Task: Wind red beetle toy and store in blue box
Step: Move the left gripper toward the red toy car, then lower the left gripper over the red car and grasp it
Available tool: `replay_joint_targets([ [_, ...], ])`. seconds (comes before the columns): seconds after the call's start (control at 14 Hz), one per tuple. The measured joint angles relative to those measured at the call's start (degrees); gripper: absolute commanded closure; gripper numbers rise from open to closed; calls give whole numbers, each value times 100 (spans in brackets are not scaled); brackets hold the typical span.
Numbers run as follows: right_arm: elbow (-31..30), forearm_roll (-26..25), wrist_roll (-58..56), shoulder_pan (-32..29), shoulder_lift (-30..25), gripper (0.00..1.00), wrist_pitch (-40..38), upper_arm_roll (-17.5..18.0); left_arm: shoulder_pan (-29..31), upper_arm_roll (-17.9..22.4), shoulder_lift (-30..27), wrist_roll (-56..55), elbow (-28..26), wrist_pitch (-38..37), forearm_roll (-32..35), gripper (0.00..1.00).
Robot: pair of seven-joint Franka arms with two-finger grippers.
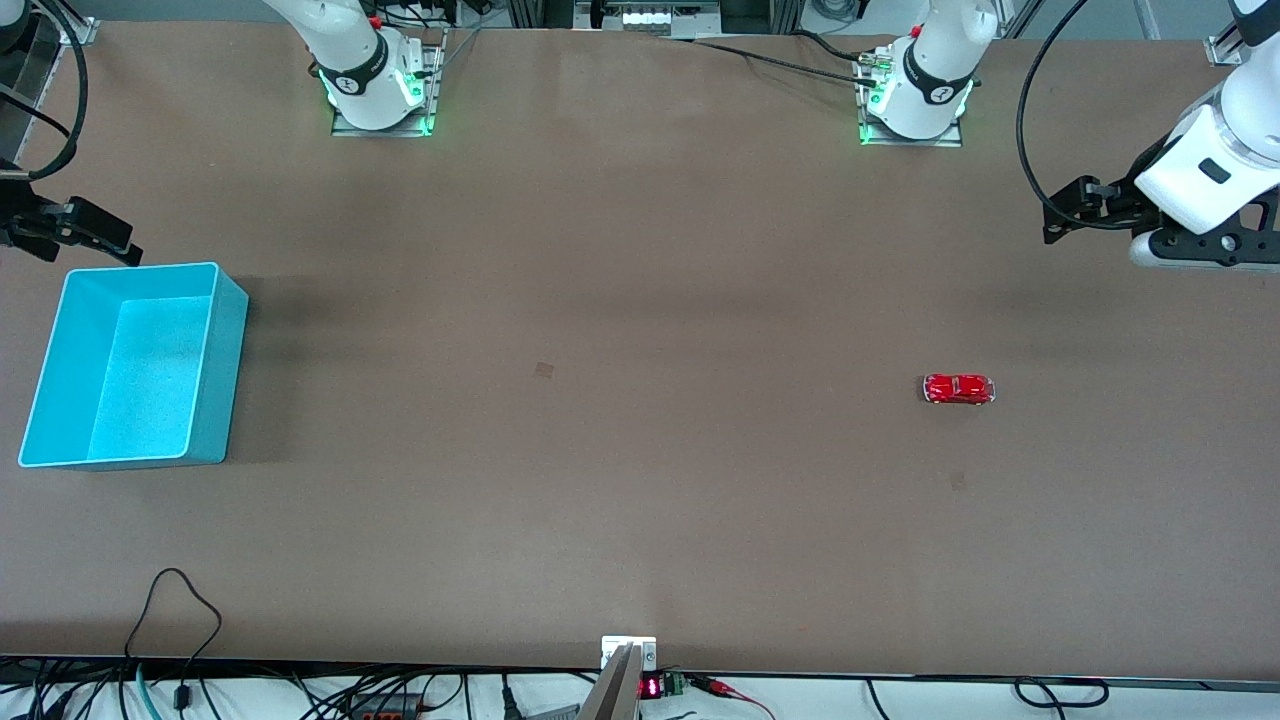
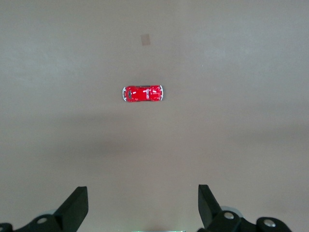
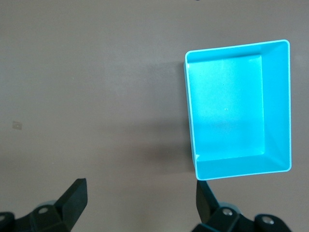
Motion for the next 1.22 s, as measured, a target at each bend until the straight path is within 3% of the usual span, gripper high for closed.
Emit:
replay_joint_targets([
  [0.64, 0, 0, 0, 0, 1, 0, 0, 0, -246, -52, 17, 30, 2, -1108, -19, 0],
  [0.93, 0, 0, 0, 0, 1, 0, -3, 0, -440, -65, 135, 893, -9, -2115, -24, 0],
  [1.22, 0, 0, 0, 0, 1, 0, -9, 0, -780, -166, 261, 1565, -174, -2182, -28, 0],
])
